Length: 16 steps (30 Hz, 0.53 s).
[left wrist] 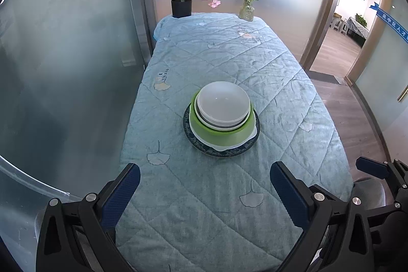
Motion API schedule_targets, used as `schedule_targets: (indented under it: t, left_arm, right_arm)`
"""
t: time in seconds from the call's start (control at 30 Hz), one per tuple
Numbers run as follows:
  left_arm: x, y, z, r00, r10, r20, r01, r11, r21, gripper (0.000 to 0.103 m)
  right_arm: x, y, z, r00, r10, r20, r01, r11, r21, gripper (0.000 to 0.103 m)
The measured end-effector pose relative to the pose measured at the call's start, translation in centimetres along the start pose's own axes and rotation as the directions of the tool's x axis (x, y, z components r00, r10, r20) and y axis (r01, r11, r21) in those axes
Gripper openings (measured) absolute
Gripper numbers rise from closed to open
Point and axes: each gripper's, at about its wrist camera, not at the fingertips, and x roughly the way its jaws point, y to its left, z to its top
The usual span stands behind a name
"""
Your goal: Organize plates and bowls
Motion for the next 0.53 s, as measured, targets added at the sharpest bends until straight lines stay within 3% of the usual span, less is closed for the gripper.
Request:
schedule_targets:
  t: [0.13, 0.23, 0.43, 0.53]
  left_arm:
    - [0.1, 0.4, -0.2, 0.999, -0.03, 0.012, 0.03, 0.999, -0.027, 0.102]
    - [0.3, 0.9, -0.6, 0.998, -0.056, 0.036, 0.059, 0.996, -0.067, 0.103]
    - [1.7, 0.7, -2.2, 0.997, -0.018, 0.073, 0.02, 0.999, -0.028, 0.103]
    - [3.6, 0.5, -2.8, 0.999, 0.022, 0.023, -0.022, 1.0, 0.0, 0.103]
  right_arm:
    - [0.3, -0.3, -0.3, 1.0, 0.012, 0.015, -0.012, 1.0, -0.012, 0.102]
    - [0.9, -0.5, -0.9, 0.994, 0.099, 0.045, -0.097, 0.994, -0.044, 0.102]
    - [3.2, -0.4, -3.1, 0.992, 0.119, 0.043, -0.117, 0.992, -0.045, 0.102]
    - [4.0, -0.5, -3.6, 0.992, 0.111, 0.053, -0.108, 0.993, -0.045, 0.102]
